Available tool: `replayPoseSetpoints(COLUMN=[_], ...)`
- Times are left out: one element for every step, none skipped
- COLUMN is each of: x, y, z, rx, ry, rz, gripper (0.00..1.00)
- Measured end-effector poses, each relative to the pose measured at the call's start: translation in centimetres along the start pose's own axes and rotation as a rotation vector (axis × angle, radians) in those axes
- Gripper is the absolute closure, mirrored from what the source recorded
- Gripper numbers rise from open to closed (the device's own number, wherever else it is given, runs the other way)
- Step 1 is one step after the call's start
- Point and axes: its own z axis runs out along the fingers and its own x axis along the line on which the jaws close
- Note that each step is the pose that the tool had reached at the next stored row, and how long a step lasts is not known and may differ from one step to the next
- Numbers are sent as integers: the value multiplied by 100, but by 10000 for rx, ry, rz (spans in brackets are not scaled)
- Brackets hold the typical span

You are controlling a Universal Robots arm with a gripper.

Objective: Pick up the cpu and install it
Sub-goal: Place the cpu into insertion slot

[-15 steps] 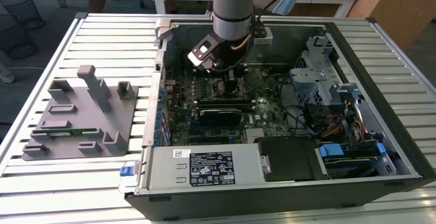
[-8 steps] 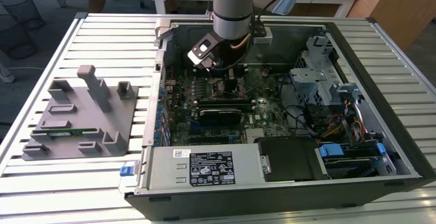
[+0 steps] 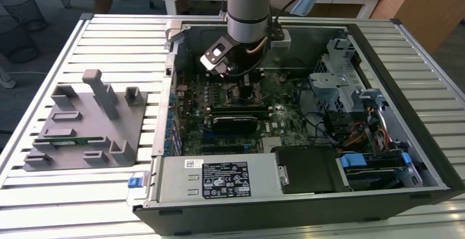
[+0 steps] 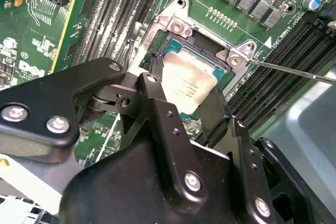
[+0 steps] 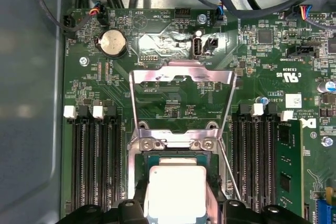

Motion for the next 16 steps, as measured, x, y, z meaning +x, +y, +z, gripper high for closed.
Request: replayPoseSetpoints(x=[0, 0, 0, -1, -1, -1, -1, -1, -1, -1, 0, -1, 0, -1, -1, -1], y=[0, 0, 1, 1, 1, 1, 1, 1, 1, 1, 1, 1, 1, 1, 1, 1], z=[0, 0, 0, 0, 0, 0, 0, 0, 0, 1, 1, 1, 0, -1, -4, -8], rx=[-1, 0, -1, 0, 0, 0, 0, 0, -1, -4, -2, -1, -1, 0, 1, 2], ry=[0, 0, 1, 0, 0, 0, 0, 0, 0, 1, 2, 1, 1, 0, -1, -2], rz=[1, 1, 0, 0, 0, 0, 0, 0, 0, 1, 0, 0, 0, 0, 0, 0], gripper=[48, 48, 48, 48, 48, 48, 48, 48, 48, 46, 46, 40, 40, 40, 40, 40])
